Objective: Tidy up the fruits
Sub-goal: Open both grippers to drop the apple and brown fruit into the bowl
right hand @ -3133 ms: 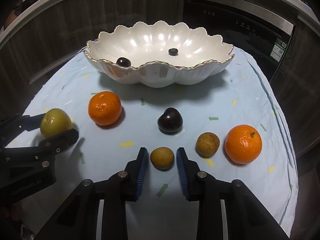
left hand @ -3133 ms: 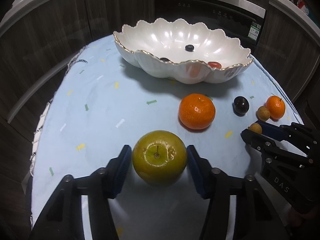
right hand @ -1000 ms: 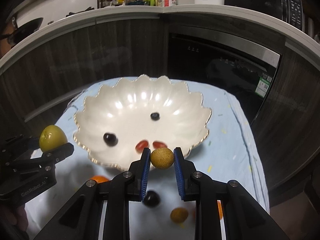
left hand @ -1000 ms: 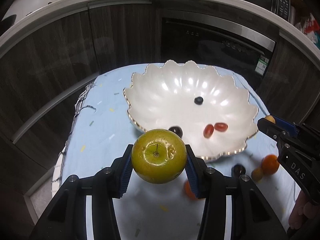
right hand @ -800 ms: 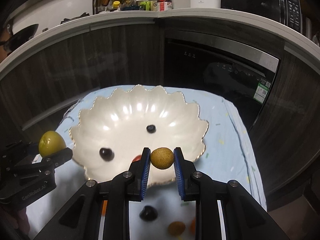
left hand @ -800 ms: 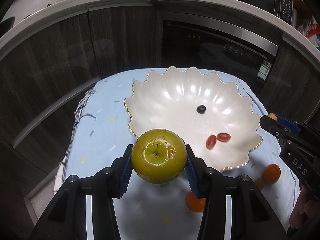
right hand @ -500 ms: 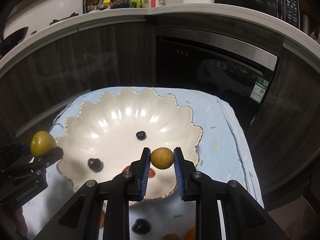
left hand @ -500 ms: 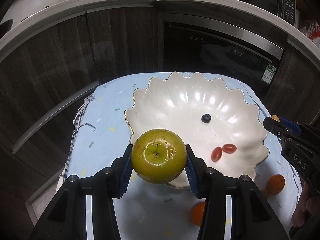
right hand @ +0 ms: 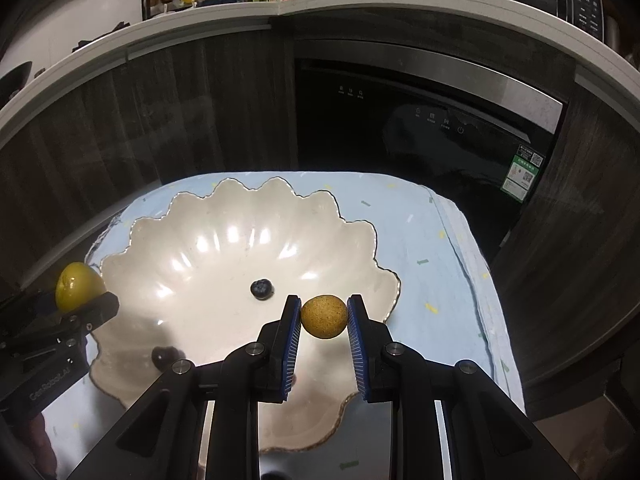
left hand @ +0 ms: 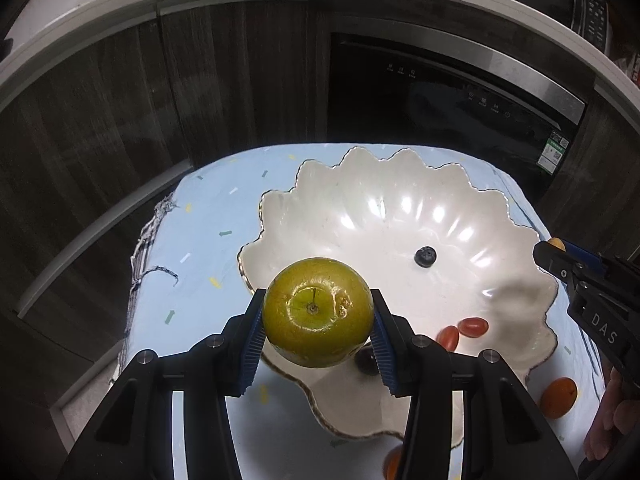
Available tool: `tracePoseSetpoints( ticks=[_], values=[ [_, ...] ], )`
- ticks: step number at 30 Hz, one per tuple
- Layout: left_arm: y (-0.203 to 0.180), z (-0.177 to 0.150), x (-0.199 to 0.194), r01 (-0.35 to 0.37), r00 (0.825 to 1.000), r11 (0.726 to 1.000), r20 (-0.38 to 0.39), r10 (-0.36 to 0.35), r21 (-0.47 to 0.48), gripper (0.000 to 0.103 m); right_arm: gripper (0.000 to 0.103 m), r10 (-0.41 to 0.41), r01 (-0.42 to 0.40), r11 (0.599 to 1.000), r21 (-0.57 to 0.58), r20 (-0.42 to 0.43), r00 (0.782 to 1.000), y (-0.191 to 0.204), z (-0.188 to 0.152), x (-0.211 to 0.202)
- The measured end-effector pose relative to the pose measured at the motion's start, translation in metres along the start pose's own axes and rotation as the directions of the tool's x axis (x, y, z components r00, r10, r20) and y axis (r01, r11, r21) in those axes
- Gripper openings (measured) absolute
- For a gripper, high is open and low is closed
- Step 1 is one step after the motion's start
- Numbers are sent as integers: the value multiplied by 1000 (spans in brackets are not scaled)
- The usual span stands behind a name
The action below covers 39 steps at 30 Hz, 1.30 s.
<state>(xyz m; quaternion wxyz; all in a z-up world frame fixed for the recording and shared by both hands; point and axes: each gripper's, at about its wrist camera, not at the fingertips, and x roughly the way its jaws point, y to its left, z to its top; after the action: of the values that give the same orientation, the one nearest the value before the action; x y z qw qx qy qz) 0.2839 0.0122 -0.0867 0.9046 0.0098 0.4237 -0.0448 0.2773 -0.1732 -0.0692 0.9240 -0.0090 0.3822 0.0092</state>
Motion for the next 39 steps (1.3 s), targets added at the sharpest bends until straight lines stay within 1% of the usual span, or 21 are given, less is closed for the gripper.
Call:
tracePoseSetpoints(
  ticks=[16,19,20,21,22,23,24,25,28,29,35,39],
  values=[
    [-2,2,22,-25,996,1000,-90,26,13,48,25,-17,17,1000,-4,-81,997,-2,2,30],
    [-3,2,22,-37,995,999,-92,38,18,48,26,-17,17,1000,-6,-80,997,-2,3,31],
    [-3,3,22,-38,995,999,-95,39,15,48,30,-19,19,1000,-8,-78,997,-2,4,31],
    [-2,3,22,-34,995,999,-98,35,10,49,38,-25,24,1000,-11,-74,997,-2,5,30],
    [-2,4,20,-32,996,999,-89,33,9,58,43,-27,26,1000,-11,-72,997,-2,6,30],
    [-3,5,18,-40,996,999,-76,41,11,71,53,-29,29,1000,-7,-66,997,-3,7,29],
    [-3,6,12,-54,997,998,-46,55,14,74,60,-32,32,999,-3,-62,998,-3,8,27],
    [-5,7,8,-59,998,998,-25,59,20,77,62,-35,35,999,4,-52,998,-4,9,25],
    [-8,11,0,-64,998,997,-2,65,37,82,66,-30,30,999,17,-29,999,-7,11,19],
    [-7,12,-2,-64,998,997,4,64,36,85,68,-33,33,999,19,-26,999,-7,11,18],
    [-7,16,-11,-69,997,997,28,69,23,97,74,-42,42,998,42,-6,999,-12,15,10],
    [-7,18,-16,-74,997,997,40,73,16,99,74,-47,46,998,45,15,999,-12,19,2]
  ],
)
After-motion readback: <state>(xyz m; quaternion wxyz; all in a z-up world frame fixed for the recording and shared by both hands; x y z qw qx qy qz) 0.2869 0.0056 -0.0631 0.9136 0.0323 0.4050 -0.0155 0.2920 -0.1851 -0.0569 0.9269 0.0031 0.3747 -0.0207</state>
